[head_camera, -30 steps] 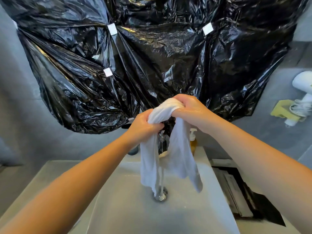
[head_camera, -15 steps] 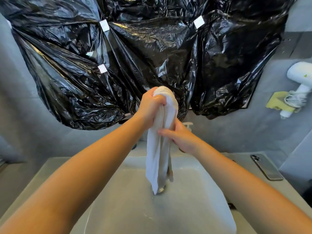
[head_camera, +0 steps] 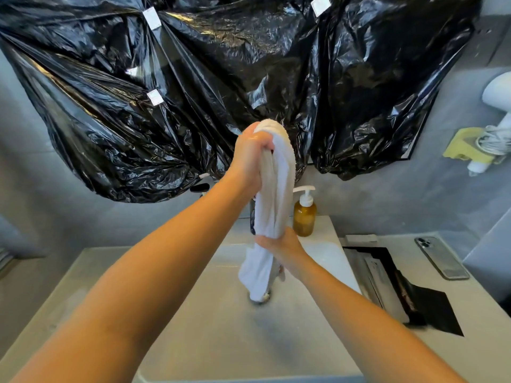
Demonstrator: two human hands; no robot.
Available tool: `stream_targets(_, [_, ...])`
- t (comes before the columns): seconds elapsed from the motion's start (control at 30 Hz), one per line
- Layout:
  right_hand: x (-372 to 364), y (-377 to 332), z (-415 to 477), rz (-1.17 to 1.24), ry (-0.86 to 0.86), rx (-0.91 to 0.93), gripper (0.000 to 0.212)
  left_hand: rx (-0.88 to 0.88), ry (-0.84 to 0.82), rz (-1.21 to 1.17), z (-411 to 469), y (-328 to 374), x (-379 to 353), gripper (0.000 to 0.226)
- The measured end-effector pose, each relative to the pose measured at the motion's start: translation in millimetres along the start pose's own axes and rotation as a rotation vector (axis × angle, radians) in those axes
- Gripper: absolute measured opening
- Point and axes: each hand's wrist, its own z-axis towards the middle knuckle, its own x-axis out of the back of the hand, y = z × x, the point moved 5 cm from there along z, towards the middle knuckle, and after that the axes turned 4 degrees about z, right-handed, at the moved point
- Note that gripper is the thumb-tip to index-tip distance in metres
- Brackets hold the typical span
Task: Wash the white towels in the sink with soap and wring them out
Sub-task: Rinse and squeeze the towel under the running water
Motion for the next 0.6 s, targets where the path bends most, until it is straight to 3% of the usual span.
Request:
stream_targets(0.07, [12.1,-0.8,2.3,-0.027,-0.015,0.044,0.025,-0.045,-0.013,0.003,-5.6,3.0,23.6,0.032])
stream_targets(0.1, [18.7,-4.1,1.2,-0.023,-0.036,0.081,0.025,-0.071,-0.009,0.032,-9.6,1.0,42.4,0.034])
stream_targets(0.2, [36.1,-14.1,-2.6,-0.054,-0.047,0.173,0.042,-0.032,0.022,0.232,-30.7,-30.5,110.2,0.043])
stream_targets(0.3, [37.3,-28.8,-5.3,-0.102,-0.016,0.267,0.049,0.200,0.083,0.566,-66.5,-101.2,167.3,0.041])
stream_targets(0.33, [33.0,-33.7,-6.0,-0.123,-0.040,0.313,0.052,0.272,0.060,0.675,-80.3,-122.2,175.0,0.044])
stream_targets(0.4, [15.3,-40.6,-7.8,-0.227,-0.138,0.344,0.056,0.320,-0.087,0.761,-100.2,-151.1,170.5,0.071])
stream_targets(0.5, [-12.1,-48.9,-8.3,-0.479,-0.246,0.323,0.034,0.115,-0.299,0.716,-103.5,-152.4,133.2,0.093])
stream_targets(0.6, [-24.8,-58.0,-9.4,-0.597,-0.272,0.335,0.026,-0.050,-0.269,0.655,-93.0,-136.7,92.3,0.067])
